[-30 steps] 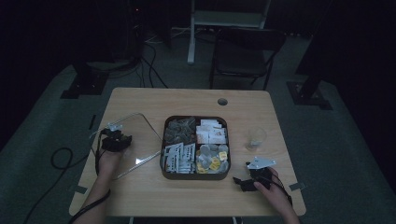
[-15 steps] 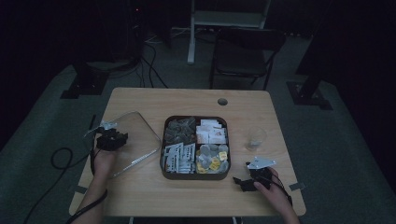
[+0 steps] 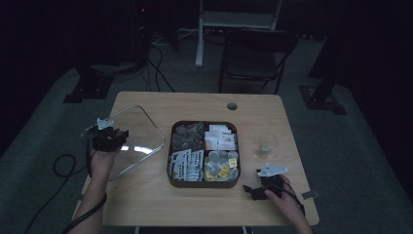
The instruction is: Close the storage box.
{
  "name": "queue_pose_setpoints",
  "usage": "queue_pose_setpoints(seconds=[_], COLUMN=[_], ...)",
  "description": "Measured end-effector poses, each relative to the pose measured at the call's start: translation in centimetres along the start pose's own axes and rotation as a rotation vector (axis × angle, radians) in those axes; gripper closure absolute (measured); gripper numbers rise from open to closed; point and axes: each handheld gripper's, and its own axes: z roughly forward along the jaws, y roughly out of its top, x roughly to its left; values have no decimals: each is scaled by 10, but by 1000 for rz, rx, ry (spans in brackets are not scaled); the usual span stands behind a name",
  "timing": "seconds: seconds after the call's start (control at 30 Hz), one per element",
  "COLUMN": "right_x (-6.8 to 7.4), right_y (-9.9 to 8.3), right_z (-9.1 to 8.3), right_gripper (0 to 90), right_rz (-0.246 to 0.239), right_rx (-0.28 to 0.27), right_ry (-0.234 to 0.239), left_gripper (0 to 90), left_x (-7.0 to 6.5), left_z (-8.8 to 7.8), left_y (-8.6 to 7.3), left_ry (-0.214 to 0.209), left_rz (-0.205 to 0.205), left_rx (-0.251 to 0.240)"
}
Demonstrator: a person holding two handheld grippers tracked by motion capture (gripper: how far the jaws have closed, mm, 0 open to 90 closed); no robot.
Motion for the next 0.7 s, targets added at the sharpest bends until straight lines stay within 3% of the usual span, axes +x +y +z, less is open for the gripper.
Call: queue_pose_setpoints(seconds=[0.33, 0.43, 0.5, 0.7], right_x=[0, 0, 0, 0], right_y=[0, 0, 0, 0], right_z=[0, 0, 0, 0], right_gripper=[126, 126, 126, 126], right_rz=[0, 0, 0, 0], right_rx=[0, 0, 0, 0], right_ry=[0, 0, 0, 0], left_gripper=[597, 597, 597, 597], left_x=[-12, -17, -24, -41], left_z=[-13, -16, -16, -15], left_y=[15, 17, 19, 24], left_ry=[-37, -61, -103, -144], left_rz=[34, 34, 50, 93], left_rx=[-50, -67, -71, -71])
